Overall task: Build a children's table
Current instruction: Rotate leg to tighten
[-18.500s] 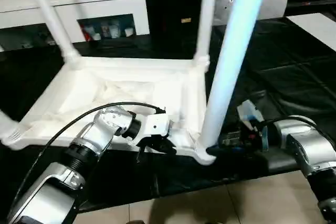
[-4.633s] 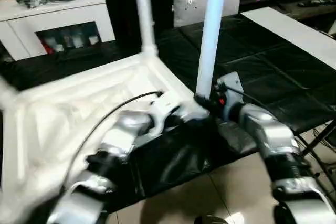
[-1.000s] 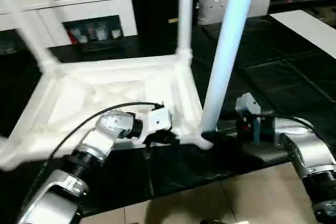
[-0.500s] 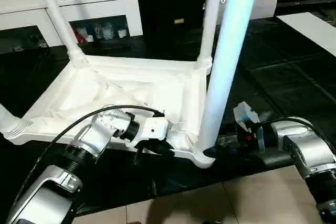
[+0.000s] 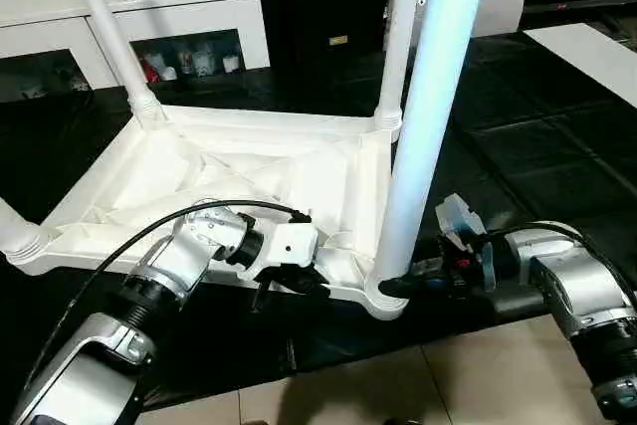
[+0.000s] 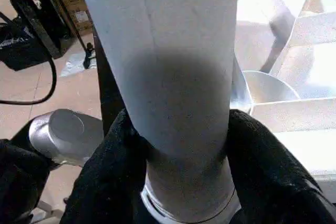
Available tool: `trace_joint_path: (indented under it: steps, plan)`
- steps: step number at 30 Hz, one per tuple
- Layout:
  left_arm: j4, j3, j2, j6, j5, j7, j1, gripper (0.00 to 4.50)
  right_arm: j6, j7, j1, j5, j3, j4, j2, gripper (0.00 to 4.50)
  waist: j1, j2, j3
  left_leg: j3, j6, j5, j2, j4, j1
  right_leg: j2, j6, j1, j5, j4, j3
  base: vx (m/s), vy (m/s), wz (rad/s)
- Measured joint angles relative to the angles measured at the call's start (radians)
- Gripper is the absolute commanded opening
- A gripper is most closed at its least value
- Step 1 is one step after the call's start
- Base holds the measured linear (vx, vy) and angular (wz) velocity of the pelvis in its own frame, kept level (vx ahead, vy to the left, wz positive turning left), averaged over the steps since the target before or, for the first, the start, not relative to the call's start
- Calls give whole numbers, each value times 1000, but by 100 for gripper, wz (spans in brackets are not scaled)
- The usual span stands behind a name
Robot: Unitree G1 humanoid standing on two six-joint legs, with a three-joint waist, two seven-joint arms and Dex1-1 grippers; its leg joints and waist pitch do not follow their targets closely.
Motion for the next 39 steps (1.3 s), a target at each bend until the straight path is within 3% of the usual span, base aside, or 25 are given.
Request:
trace_joint_path:
  steps: [7,14,18,20,22,25,31,33,39]
  plan:
    - [-45,56,-22,183,-27,54,27,0,56,-120,25,3,-38,-32,51,195,-7,0,0,2,-2,0,0,0,3,0,0,1,0,2,2,0,0,0]
    - [-64,148,-147,404,-5,362,41,0,134,-591,-59,-90,-127,51,233,195,-105,-2,1,2,-9,-1,0,0,5,0,0,2,0,-2,0,0,0,0]
    - [-84,177,-206,483,8,491,43,0,152,-777,-116,-120,-148,106,313,195,-126,-1,1,-1,-9,-1,0,0,4,0,0,3,0,-2,-3,0,0,0]
    - [-92,189,-228,508,18,534,43,0,127,-831,-122,-128,-160,126,342,195,-127,-1,1,-3,-8,-1,0,-1,2,0,0,3,0,-2,-4,0,0,0]
    - [-97,192,-239,518,19,557,43,0,101,-849,-122,-131,-169,139,355,250,-127,-1,1,-4,-8,-2,0,-1,0,0,0,2,0,-3,-5,0,0,0]
    - [-112,178,-243,519,23,564,46,0,100,-855,-117,-124,-185,141,367,274,-123,-2,1,-5,-6,-1,0,0,-3,0,0,2,0,-4,-5,0,0,0]
    - [-114,148,-210,460,14,503,46,0,71,-735,-76,-102,-175,113,309,320,-99,-1,1,-6,-2,-1,0,-2,-4,0,1,0,-1,-3,-5,0,0,0]
    - [-112,135,-181,426,15,464,46,0,62,-667,-55,-85,-169,87,270,347,-83,-1,1,-5,-2,-1,0,-2,-5,0,-3,0,2,-3,-5,0,0,0]
    - [-86,97,-88,269,5,294,46,0,24,-454,-24,-72,-91,51,162,379,-50,0,2,-5,-2,0,0,-1,-4,0,-1,-1,0,-3,-4,0,0,0]
